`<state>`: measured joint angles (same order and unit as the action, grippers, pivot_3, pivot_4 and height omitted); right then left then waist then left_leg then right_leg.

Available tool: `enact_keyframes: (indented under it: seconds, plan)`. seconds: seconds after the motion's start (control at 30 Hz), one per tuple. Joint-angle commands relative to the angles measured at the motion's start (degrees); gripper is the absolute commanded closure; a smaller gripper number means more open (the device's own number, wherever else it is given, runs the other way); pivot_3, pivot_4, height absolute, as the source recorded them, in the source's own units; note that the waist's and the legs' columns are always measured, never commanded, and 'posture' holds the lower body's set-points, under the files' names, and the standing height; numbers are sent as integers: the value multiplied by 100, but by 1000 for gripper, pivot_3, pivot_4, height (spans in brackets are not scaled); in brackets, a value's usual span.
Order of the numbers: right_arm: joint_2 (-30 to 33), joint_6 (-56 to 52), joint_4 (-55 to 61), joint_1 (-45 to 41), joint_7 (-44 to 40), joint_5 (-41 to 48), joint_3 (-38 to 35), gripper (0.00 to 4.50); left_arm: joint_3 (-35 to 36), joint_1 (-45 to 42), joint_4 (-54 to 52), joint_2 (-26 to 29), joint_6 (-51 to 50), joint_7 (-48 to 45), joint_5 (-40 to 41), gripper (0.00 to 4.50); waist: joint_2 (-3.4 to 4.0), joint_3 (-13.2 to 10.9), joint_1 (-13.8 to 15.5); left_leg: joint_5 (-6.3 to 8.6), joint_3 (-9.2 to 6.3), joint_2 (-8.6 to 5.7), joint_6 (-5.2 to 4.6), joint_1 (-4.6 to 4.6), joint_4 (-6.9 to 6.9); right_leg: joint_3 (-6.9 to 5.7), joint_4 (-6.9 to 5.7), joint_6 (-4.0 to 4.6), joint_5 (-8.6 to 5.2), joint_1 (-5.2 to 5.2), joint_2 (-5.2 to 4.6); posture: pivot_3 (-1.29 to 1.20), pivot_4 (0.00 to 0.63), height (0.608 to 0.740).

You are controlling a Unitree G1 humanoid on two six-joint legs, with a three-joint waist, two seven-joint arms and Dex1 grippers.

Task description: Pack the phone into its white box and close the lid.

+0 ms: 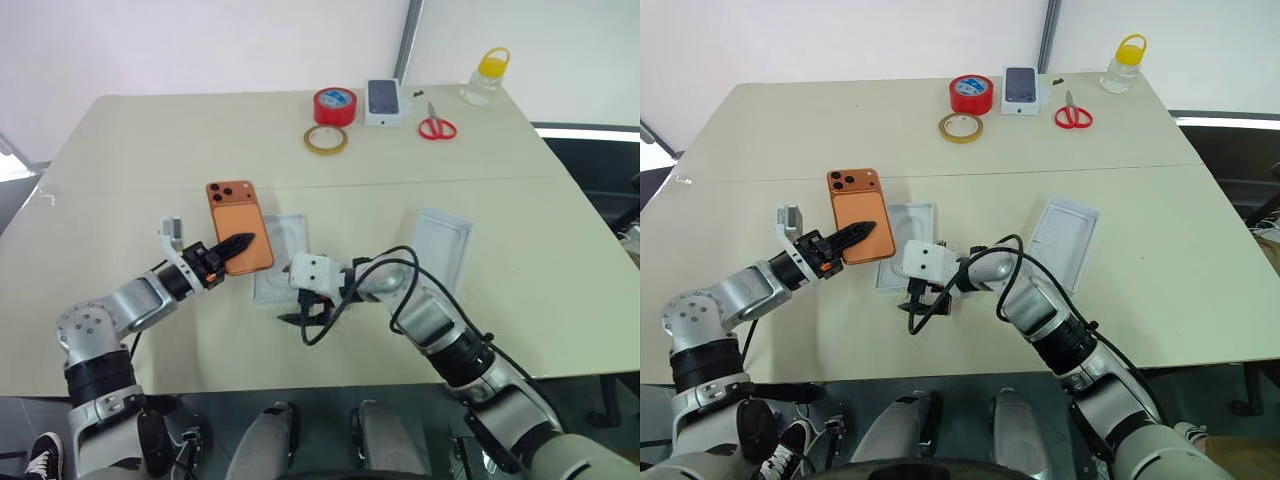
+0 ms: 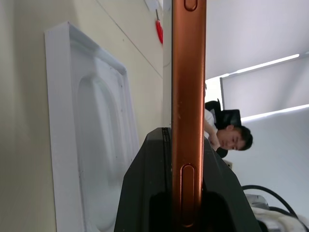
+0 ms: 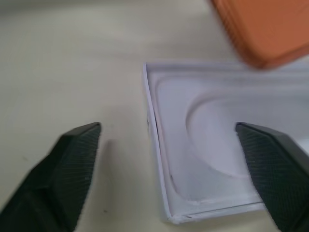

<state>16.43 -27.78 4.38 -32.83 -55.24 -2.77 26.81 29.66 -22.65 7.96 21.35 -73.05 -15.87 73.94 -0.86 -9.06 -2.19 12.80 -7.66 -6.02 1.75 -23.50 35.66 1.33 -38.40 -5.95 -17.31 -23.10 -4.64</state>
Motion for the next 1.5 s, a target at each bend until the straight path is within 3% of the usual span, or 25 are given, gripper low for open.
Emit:
enact_keyframes:
  seconds: [0.03, 0.23, 0.37, 0.53, 1.07, 1.1, 1.17, 1.23, 1.4, 1.43, 1.5]
  plan:
    - [222, 72, 412, -38, -180, 529, -598, 41, -288, -81, -33, 66, 60, -371, -132, 4500, 0, 0, 12, 3, 0, -1, -6, 0, 1, 0, 2, 0, 0, 2, -1, 0, 150, 740]
    - [626, 311, 62, -67, -119, 602, -874, 41, -629, -369, 464, 258, 102, -889, -543, 4500, 0, 0, -2, 6, 0, 0, -10, 0, -2, -1, 5, 0, 0, 1, 0, 0, 150, 740]
    - [625, 302, 42, -56, 66, 606, -887, 0, -956, -419, 572, 301, -71, -1139, -785, 2733, 0, 0, -20, 5, 0, 0, -10, 0, -3, 0, 5, 0, 0, 1, 0, 0, 150, 740]
    - [535, 263, 107, -34, 215, 666, -874, 0, -1016, -454, 482, 437, -13, -1301, -990, 140, 0, 0, -19, 3, 0, 0, -7, 0, -2, 0, 5, 0, 0, 2, -1, 0, 150, 740]
    - [467, 573, -464, -283, 307, 583, -853, 0, -649, -417, -233, 1155, -18, -1257, -1107, 22, 1, 0, 1, 4, 0, 0, -9, 1, -5, 1, 8, 0, 0, 0, -2, 0, 150, 740]
    - [420, 533, -540, -327, 347, 615, -904, 259, -595, -441, -265, 1150, 81, -1205, -1154, 1, 1, 0, -4, 4, 0, 0, -9, 1, -5, 1, 7, 0, 0, 0, -2, 0, 150, 740]
    - [349, 578, -726, -443, 493, 605, -1004, 879, -734, -474, -263, 1217, 533, -912, -1708, 556, 2, -1, -16, 4, 0, 1, -8, 1, -6, 1, 6, 1, 0, -1, -2, 0, 150, 740]
    - [304, 780, -1009, -581, 799, 439, -1064, 1817, -1112, -359, -334, 1311, 1240, -859, -2463, 1350, 2, 0, -27, 3, 0, 1, -6, 1, -6, 1, 6, 1, 1, -2, -1, 0, 150, 740]
    - [377, 1383, -1700, -777, 1260, -205, -783, 4497, -2055, -50, -717, 1268, 2528, -917, -3807, 4088, 2, 0, 8, -4, 3, -1, 6, 1, -11, 2, 12, 2, 1, -2, -3, 0, 150, 740]
    - [376, 1470, -1751, -742, 1232, -267, -711, 4500, -2324, -16, -750, 1274, 2739, -939, -4099, 4485, 2, 0, 21, -4, 4, -1, 6, 0, -13, 3, 15, 2, 1, -3, -3, 0, 150, 740]
    - [361, 1554, -1799, -673, 1161, -336, -610, 4500, -2702, 9, -723, 1225, 3029, -977, -4512, 4485, 3, -1, 41, -4, 4, -1, 6, 0, -15, 2, 17, 2, 1, -1, -3, 0, 150, 740]
